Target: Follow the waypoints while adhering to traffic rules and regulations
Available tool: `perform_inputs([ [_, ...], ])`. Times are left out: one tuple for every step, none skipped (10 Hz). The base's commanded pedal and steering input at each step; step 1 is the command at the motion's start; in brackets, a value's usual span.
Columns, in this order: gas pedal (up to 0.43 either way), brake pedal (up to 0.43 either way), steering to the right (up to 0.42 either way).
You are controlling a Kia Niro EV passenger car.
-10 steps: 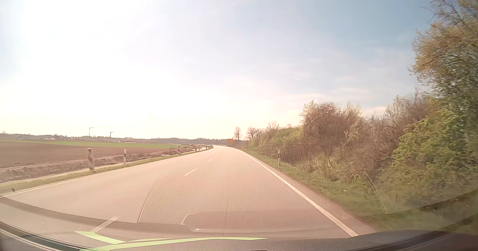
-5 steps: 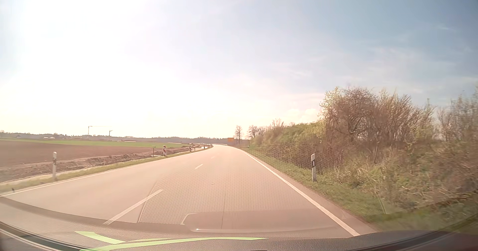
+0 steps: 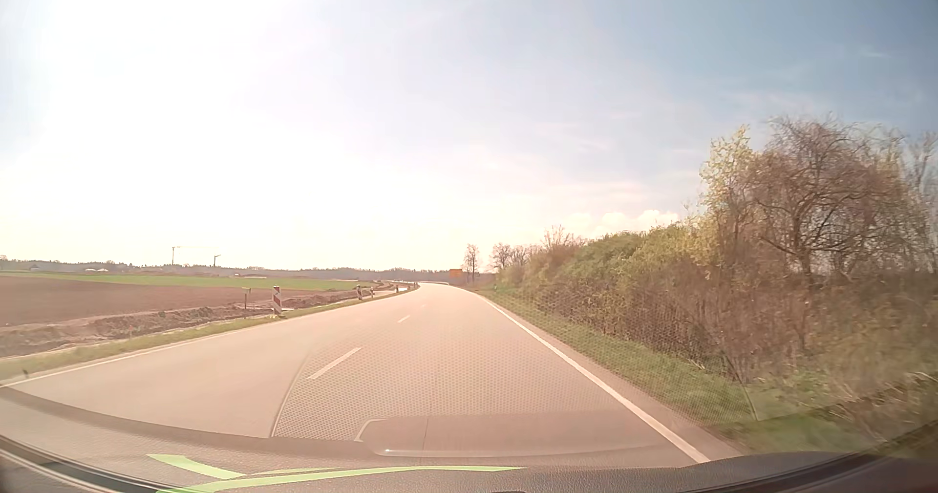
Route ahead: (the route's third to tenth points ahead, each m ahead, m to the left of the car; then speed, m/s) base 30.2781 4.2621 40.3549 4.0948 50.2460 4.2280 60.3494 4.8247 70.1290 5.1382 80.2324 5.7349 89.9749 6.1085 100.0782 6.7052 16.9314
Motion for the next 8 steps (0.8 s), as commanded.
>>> perform_inputs([
  [0.138, 0.0, -0.003],
  [0.138, 0.0, -0.003],
  [0.138, 0.0, -0.003],
  [0.138, 0.0, -0.003],
  [0.138, 0.0, -0.003],
  [0.138, 0.0, -0.002],
  [0.138, 0.0, -0.001],
  [0.138, 0.0, -0.001],
])
